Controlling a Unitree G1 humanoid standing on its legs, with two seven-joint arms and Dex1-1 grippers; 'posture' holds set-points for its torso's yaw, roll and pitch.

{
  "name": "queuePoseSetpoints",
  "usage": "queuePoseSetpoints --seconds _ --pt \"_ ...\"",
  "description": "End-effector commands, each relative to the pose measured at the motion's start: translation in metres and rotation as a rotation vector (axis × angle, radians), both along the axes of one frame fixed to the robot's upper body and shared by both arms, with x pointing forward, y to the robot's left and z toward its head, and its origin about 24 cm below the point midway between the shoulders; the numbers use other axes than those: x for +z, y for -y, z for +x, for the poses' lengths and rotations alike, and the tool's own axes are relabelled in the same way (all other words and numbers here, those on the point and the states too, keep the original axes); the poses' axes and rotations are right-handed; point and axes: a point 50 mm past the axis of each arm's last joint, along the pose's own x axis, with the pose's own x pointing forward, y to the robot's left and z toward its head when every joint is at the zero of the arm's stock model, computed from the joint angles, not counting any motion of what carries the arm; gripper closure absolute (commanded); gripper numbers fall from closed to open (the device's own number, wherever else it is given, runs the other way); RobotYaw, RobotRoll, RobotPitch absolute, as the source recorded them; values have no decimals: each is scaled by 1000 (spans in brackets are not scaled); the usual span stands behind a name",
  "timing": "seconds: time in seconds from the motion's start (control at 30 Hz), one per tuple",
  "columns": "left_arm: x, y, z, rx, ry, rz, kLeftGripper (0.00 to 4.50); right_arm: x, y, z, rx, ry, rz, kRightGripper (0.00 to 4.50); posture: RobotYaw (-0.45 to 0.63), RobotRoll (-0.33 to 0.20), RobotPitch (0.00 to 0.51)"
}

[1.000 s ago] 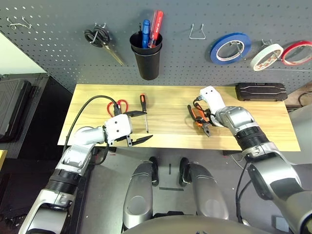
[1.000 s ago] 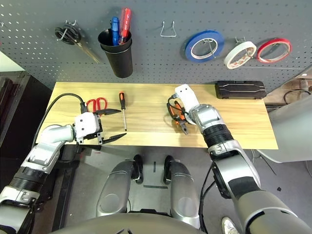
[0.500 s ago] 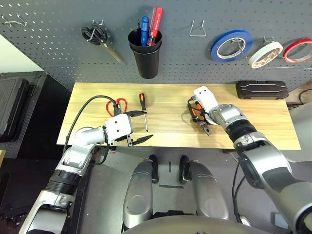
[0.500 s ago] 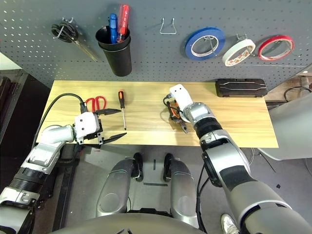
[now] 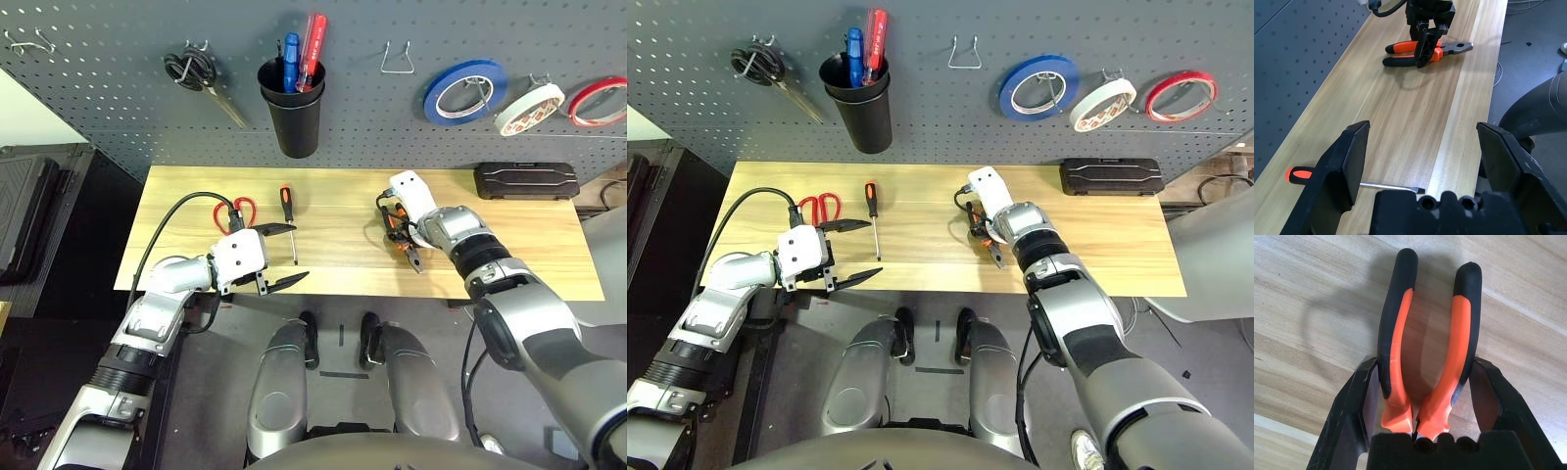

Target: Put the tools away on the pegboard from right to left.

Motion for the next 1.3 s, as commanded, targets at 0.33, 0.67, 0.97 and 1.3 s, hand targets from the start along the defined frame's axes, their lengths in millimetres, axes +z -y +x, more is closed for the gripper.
queuePoseSetpoints --seconds 0.33,0.67,0.97,1.3 --pt "19 -5 -10 84 2 -165 0 43 34 -31 186 461 -63 1495 138 0 280" --pt "38 3 -16 127 29 -274 0 79 49 -65 325 832 -47 1495 132 0 256" --pt "51 4 -16 144 44 -339 0 128 38 -74 362 1048 88 1495 110 0 248" --pt "77 8 -19 165 84 -493 0 163 29 -77 349 1172 141 1495 106 0 251"
